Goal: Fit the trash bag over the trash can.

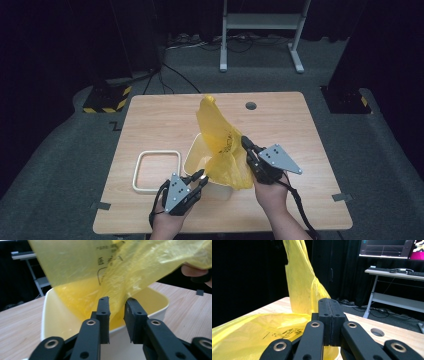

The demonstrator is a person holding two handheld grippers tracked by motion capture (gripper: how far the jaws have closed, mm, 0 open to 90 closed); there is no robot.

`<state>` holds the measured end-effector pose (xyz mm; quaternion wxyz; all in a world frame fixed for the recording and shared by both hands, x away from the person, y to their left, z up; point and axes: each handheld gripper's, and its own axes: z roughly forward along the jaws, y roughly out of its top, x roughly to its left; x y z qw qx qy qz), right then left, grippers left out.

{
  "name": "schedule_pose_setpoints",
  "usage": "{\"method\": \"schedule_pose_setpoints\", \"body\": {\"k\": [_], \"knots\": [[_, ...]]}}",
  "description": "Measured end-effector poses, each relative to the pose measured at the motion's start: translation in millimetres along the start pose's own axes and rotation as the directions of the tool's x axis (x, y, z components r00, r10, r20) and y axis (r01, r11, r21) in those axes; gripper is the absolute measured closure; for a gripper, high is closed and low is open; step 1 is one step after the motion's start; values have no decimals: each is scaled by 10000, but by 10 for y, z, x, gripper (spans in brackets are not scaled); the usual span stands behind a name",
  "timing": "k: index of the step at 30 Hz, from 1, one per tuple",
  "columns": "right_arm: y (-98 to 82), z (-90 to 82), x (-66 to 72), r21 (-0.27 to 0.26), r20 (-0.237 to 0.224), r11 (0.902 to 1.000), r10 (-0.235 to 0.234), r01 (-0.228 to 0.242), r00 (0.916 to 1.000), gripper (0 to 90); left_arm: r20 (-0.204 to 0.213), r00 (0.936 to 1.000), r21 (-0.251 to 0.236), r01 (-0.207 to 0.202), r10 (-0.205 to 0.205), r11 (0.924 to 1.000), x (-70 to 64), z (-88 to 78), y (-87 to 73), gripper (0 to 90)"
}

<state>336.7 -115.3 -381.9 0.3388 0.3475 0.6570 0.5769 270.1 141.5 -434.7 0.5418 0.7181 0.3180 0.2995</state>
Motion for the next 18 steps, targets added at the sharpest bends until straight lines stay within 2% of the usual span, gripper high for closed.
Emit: {"method": "schedule_pose_setpoints", "body": {"k": [3,7,9,11,16,18], "knots": [[-76,-3,14,84,-56,9999,91,-90,9999,899,-299,9992,92,262,-259,9996,80,-63,-31,703],[-95,-10,32,27,-90,10000,-18,18,10000,899,-840,9959,146,340,-327,9993,198,-153,-60,679],[-83,-20,22,-14,-53,10000,-25,24,10000,898,-1104,9921,103,618,-603,9980,267,-181,-74,666],[-76,-25,15,-39,-17,10000,-79,79,10000,898,-1200,9889,-2,884,-877,9961,313,-183,-56,639],[-99,-10,69,8,-89,9999,-142,142,9999,898,-1460,9859,-392,763,-812,9963,251,-84,106,545],[-112,-4,95,31,-109,9999,-164,164,9998,898,-1460,9847,-527,884,-953,9947,227,-32,176,502]]}}
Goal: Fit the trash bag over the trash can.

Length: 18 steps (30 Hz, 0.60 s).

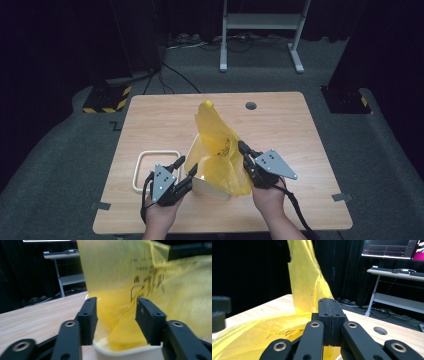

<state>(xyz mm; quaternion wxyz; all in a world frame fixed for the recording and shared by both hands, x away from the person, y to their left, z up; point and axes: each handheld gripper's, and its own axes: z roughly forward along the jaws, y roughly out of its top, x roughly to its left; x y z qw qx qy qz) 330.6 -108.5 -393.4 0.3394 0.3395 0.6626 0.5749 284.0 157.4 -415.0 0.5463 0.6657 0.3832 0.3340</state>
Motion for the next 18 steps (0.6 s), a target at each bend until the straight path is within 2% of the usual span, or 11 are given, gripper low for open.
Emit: {"method": "schedule_pose_setpoints", "body": {"k": [3,11,13,15,18], "knots": [[-13,8,38,-34,-36,9999,-105,105,9999,897,84,9993,-323,353,-351,9989,-57,58,98,438],[-48,31,118,1,-152,9995,-302,302,9994,898,627,9967,-1064,573,-509,9927,-260,158,407,380],[-54,35,133,1,-172,9995,-324,324,9993,897,894,9947,-1070,596,-501,9925,-328,180,460,375],[-59,37,139,-13,-187,9992,-401,401,9990,898,965,9947,-996,440,-344,9941,-370,195,472,370],[-57,32,144,-25,-210,9993,-369,369,9991,898,1206,9923,-417,319,-266,9986,-434,262,459,371]]}}
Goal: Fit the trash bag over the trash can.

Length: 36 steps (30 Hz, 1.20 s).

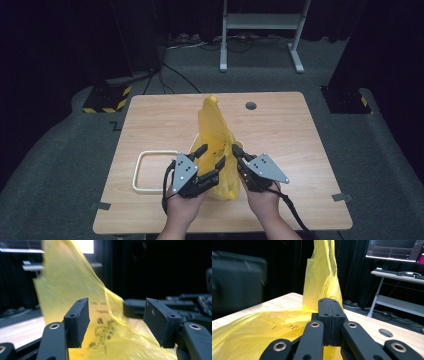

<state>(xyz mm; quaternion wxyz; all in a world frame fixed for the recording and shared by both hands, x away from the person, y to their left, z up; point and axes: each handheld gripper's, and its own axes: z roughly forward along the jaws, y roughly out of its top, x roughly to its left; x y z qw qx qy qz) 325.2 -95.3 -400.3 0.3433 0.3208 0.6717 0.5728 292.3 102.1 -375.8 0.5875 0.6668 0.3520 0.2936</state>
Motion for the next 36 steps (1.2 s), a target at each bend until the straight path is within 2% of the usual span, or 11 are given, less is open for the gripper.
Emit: {"method": "schedule_pose_setpoints", "body": {"k": [2,6,9,11,15,19,21,25,28,31,36], "knots": [[3,-5,0,2,-28,10000,1,-1,10000,898,264,9996,696,-144,126,9975,-16,79,-45,437],[8,-29,-1,-27,-52,10000,7,-7,10000,898,569,9984,1480,-49,-36,9890,4,151,-122,627],[9,-50,-2,-41,-69,10000,16,-16,10000,898,553,9985,1583,-94,7,9873,19,144,-154,790],[5,-66,-22,-23,-108,9999,166,-166,9998,898,418,9988,1452,196,-259,9892,79,105,-171,875],[-42,-125,-132,61,-19,9982,602,-602,9982,898,-200,9973,926,725,-710,9931,266,-77,-239,891],[-128,-208,-274,168,274,9932,1149,-1154,9930,899,-910,9874,622,1356,-1296,9888,465,-311,-395,894],[-184,-255,-333,232,430,9897,1399,-1410,9892,899,-1012,9840,684,1538,-1465,9857,528,-397,-486,894],[-300,-283,-339,512,460,9872,1485,-1508,9878,898,-1015,9836,818,1576,-1491,9841,502,-447,-590,894],[-294,-302,-310,423,476,9879,1472,-1492,9880,861,-836,9836,736,1659,-1597,9834,467,-460,-580,892],[-206,-354,-295,212,503,9888,1465,-1478,9879,765,-788,9860,720,1529,-1472,9856,429,-471,-561,888],[-11,-484,-150,-335,523,9965,786,-769,9955,712,-731,9887,798,1363,-1306,9874,377,-460,-575,878]]}}
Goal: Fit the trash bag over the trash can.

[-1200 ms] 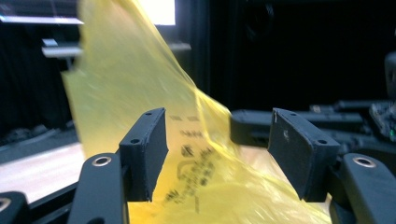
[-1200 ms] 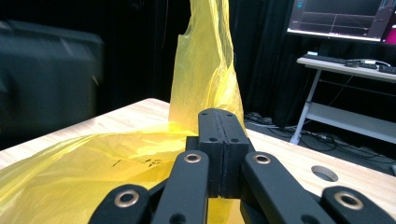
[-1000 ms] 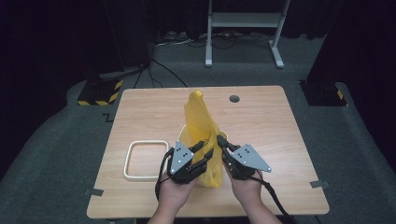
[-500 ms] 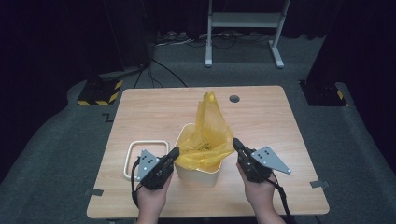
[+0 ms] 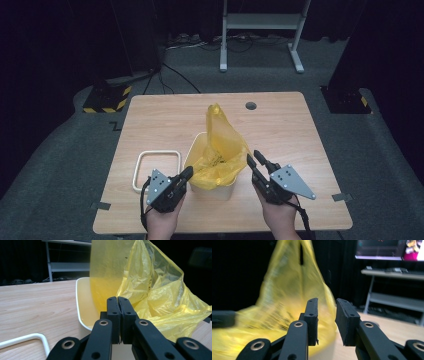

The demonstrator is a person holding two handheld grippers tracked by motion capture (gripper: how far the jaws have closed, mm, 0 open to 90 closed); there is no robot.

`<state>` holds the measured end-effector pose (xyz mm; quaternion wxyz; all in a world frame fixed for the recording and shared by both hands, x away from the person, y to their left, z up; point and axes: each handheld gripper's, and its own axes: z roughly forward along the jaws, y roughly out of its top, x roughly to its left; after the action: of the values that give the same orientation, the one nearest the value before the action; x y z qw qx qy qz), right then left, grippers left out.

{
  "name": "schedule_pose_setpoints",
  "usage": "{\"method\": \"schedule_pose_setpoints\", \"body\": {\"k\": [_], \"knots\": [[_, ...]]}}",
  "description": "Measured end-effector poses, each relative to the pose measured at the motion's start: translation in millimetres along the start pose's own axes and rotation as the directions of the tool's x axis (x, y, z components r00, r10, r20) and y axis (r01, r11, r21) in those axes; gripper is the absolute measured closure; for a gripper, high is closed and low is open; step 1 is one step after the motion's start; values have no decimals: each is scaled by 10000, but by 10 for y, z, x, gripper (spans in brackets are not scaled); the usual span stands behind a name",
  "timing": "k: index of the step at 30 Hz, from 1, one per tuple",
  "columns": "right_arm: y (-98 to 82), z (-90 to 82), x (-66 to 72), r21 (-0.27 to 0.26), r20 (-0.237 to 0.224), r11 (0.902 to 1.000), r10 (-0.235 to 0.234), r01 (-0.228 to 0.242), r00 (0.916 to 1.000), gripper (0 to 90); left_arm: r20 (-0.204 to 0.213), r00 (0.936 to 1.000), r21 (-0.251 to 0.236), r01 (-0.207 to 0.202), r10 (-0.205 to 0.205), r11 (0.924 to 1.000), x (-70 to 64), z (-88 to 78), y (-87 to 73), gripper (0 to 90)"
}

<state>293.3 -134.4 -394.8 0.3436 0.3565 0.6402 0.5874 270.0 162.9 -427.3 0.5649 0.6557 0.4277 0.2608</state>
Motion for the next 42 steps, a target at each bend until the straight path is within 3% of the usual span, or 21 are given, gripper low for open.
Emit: {"method": "schedule_pose_setpoints", "body": {"k": [2,5,7,14,19,23,25,30,33,38,42], "knots": [[65,-10,98,-19,-383,9999,-114,113,9992,692,9,10000,9,-33,33,10000,-19,8,-6,869],[45,43,215,539,-918,9985,70,-20,9958,633,-13,10000,-3,-69,69,10000,-30,-15,-14,854],[-28,72,261,867,-694,9962,-67,127,9976,611,1,10000,-39,-72,72,10000,-29,-56,-24,851],[-200,16,226,1324,-395,9912,153,-100,9991,608,165,9996,69,-233,231,9997,-108,-91,-108,832],[-173,-16,228,1131,-260,9919,612,-579,9978,565,155,9988,164,-467,465,9988,-162,-58,-133,832],[-226,-10,255,1380,-194,9847,1104,-1067,9937,500,118,9984,190,-546,544,9983,-153,-57,-153,833],[-269,9,299,1575,-337,9825,1060,-995,9938,497,138,9988,218,-478,475,9986,-161,-52,-163,833],[-357,39,365,1921,-584,9790,816,-690,9950,714,61,9988,172,-479,478,9987,-147,-63,-174,835],[-370,7,381,1812,-609,9826,530,-412,9967,864,77,9993,146,-374,373,9992,-145,-46,-186,835],[-438,-90,388,1778,-606,9841,143,-33,9981,895,150,9988,209,-460,457,9987,-184,8,-208,835],[-555,-116,379,1955,-703,9807,140,0,9974,896,222,9983,234,-540,535,9983,-213,24,-221,833]]}}
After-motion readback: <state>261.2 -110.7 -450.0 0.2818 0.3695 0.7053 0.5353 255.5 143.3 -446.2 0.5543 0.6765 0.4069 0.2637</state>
